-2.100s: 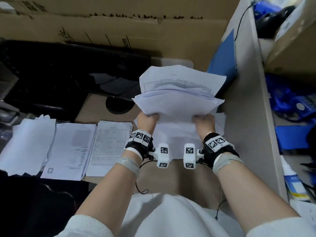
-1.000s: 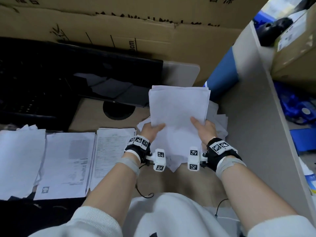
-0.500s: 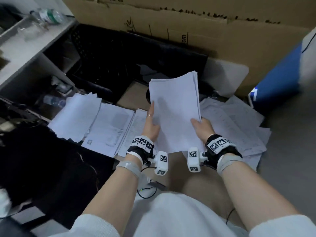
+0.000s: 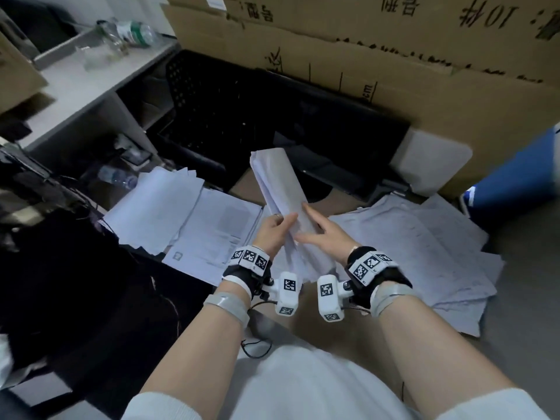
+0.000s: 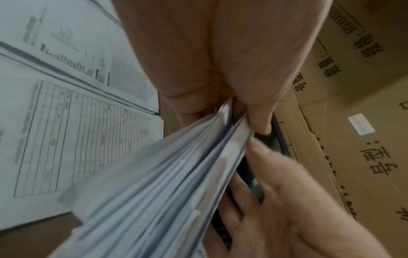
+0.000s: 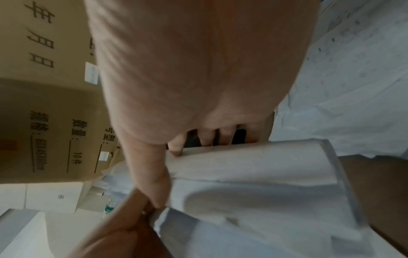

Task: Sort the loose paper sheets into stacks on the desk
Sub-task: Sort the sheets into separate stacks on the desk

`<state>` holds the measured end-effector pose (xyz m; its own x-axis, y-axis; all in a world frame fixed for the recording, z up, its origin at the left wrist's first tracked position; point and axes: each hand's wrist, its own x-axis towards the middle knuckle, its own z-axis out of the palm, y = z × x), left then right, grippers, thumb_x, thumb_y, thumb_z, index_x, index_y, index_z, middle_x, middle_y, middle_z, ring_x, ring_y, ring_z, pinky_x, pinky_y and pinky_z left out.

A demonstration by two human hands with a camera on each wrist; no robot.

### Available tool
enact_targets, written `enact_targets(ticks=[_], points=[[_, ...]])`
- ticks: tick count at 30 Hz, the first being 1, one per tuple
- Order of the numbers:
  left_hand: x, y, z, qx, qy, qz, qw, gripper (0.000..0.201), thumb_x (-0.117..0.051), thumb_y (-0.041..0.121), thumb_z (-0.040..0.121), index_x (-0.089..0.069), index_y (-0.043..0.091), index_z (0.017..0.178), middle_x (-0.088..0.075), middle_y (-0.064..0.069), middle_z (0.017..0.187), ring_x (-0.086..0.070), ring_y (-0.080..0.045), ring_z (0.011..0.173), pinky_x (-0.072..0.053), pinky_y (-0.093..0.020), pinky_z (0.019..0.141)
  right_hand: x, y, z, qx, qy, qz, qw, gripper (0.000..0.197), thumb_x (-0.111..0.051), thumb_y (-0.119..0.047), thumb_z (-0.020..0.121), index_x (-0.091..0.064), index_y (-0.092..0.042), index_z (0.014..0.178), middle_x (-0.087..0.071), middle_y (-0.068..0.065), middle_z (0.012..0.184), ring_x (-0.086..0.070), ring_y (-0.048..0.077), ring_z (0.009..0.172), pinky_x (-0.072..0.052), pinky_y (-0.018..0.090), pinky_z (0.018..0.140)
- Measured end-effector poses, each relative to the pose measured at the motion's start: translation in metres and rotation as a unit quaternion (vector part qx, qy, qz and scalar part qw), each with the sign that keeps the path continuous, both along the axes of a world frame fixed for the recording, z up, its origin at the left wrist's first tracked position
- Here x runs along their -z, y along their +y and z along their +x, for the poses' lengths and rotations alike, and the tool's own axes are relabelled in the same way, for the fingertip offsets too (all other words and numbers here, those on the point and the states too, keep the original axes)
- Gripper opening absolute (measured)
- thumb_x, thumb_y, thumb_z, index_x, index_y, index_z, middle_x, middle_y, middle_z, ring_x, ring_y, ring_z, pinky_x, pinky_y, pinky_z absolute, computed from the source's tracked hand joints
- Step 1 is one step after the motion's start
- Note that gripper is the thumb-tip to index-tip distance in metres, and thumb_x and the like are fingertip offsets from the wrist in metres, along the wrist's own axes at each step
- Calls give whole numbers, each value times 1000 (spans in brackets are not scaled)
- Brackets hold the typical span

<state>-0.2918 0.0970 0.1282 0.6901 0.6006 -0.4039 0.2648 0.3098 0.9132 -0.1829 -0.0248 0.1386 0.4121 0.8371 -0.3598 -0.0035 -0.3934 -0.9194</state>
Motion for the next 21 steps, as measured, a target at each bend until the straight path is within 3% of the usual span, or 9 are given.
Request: enact_targets(ticks=[3,5,8,11,13,18,21], points=[[4,36,-13,13,-6,-22,1000,38,-62,45,92,-71,7,95,-72,-23,107,-68,-40,103,-55,-50,94,6,31,-17,38,-62,-6,997,94,-79,-34,76,-27,-36,154,-40,-14,151,-46,4,132,-42,23,107],[4,58,-23,23,-2,-23,999,38,-61,49,88,-72,12,92,-74,-19,105,-69,-38,101,-54,-49,94,6,53,-30,70,-72,-4,995,94,-82,-27,76,-30,-35,153,-42,-15,149,-47,2,129,-40,24,108],[8,88,-36,30,-12,-38,999,23,-57,28,100,-68,10,89,-71,-19,101,-67,-32,93,-53,-48,93,6,80,-47,114,-62,2,992,87,-80,-19,79,-34,-32,152,-46,-13,147,-50,5,127,-42,30,109],[12,109,-48,46,-13,-18,999,7,-64,13,95,-68,8,91,-74,-8,87,-69,-21,82,-56,-40,86,2,99,-64,145,-46,2,988,65,-71,-21,90,-43,-28,148,-53,-12,140,-54,5,123,-45,25,103],[14,120,-55,49,10,10,999,13,-71,16,90,-68,7,99,-74,-8,91,-70,-22,84,-58,-38,84,1,109,-75,144,-33,7,989,54,-68,-27,93,-50,-27,144,-57,-12,137,-56,6,124,-45,21,99],[23,136,-66,12,14,-24,1000,24,-67,17,93,-70,-1,108,-73,-19,101,-72,-32,93,-58,-46,88,1,120,-93,131,9,19,991,58,-71,-34,89,-51,-27,144,-47,-13,148,-43,0,134,-32,22,112],[18,135,-69,-3,7,-30,1000,22,-63,18,96,-69,-1,107,-73,-17,103,-70,-30,96,-58,-41,87,1,117,-95,130,7,29,991,60,-74,-29,87,-52,-25,142,-48,-14,146,-43,-1,134,-35,23,114]])
